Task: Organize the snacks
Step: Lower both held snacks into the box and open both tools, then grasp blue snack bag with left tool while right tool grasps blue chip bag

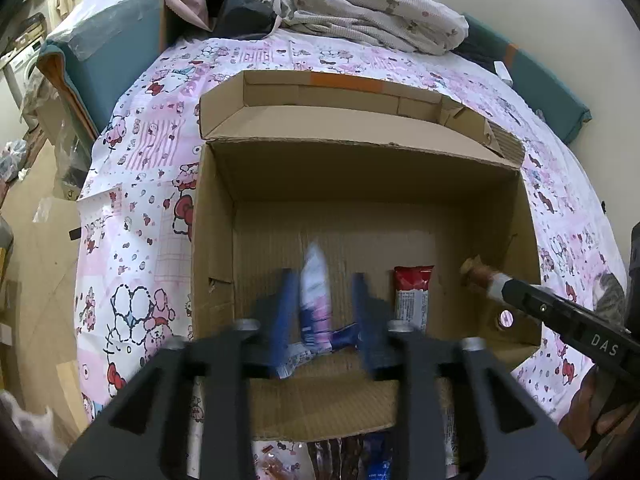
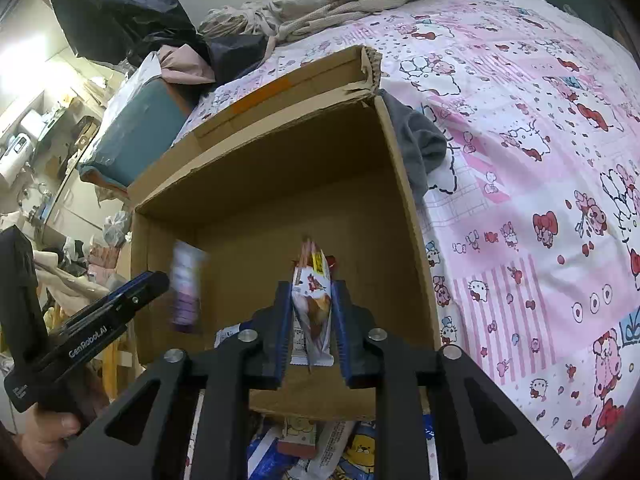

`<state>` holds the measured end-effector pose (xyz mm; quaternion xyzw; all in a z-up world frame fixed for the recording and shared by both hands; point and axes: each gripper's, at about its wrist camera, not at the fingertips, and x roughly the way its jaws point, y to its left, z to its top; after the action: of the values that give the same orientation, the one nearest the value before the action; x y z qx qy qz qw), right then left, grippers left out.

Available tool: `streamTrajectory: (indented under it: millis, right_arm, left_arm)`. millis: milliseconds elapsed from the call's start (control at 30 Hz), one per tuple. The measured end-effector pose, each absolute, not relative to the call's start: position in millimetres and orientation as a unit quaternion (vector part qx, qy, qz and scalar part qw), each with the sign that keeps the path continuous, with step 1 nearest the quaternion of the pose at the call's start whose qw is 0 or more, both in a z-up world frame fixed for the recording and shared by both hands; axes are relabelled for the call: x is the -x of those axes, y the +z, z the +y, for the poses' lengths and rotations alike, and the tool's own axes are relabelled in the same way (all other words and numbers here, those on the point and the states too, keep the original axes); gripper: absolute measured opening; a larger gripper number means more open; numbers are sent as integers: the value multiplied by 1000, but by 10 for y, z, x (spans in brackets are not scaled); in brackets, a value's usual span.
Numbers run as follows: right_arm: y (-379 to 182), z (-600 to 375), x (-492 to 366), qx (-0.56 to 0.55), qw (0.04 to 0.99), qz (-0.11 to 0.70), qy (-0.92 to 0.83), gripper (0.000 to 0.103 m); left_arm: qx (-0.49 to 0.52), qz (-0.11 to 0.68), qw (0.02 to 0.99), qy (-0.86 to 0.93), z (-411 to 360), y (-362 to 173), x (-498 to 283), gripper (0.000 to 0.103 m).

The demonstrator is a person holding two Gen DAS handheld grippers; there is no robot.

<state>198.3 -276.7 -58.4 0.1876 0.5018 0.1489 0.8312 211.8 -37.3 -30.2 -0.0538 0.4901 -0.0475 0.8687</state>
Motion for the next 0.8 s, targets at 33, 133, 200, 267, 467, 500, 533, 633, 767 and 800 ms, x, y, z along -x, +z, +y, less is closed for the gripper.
streamTrajectory:
  millis: [33, 133, 200, 267, 467, 500, 533, 633, 767, 800]
  right_arm:
    - [-584, -2778, -1984, -190, 831, 502, 147, 39]
    - [-551, -2815, -1967, -197, 837, 491, 139, 81]
    - [-502, -2836, -1961, -199, 843, 480, 139, 81]
    - [-485, -2852, -1965, -203, 844, 477, 141, 81]
    - [-465, -2967, -1967, -228, 840, 473, 137, 81]
    - [-457, -3007, -1965, -236, 839, 471, 136, 81]
    - [-445, -3042, -1964, -245, 838, 469, 135, 81]
    - [-409, -3087, -1950, -255, 838, 463, 131, 81]
    - [-358, -3122, -1902, -271, 836, 459, 132, 81]
    - [-340, -3120, -1886, -270, 837, 458, 132, 81]
  left_arm:
    - [52, 488, 870, -42, -375, -288, -2106, 61]
    - [52, 473, 879, -34, -363, -240, -2064, 73]
    - [50, 473, 879, -33, -355, -232, -2068, 74]
    - [51, 472, 880, -34, -343, -229, -2067, 74]
    - [59, 472, 879, -26, -279, -200, -2059, 74]
    - [65, 471, 879, -26, -259, -186, -2050, 74]
    - [68, 470, 879, -26, -244, -176, -2039, 74]
    - [70, 467, 881, -24, -212, -131, -1997, 74]
    - [80, 462, 883, -21, -148, -71, -1920, 74]
    - [81, 462, 883, -20, -142, -60, -1902, 74]
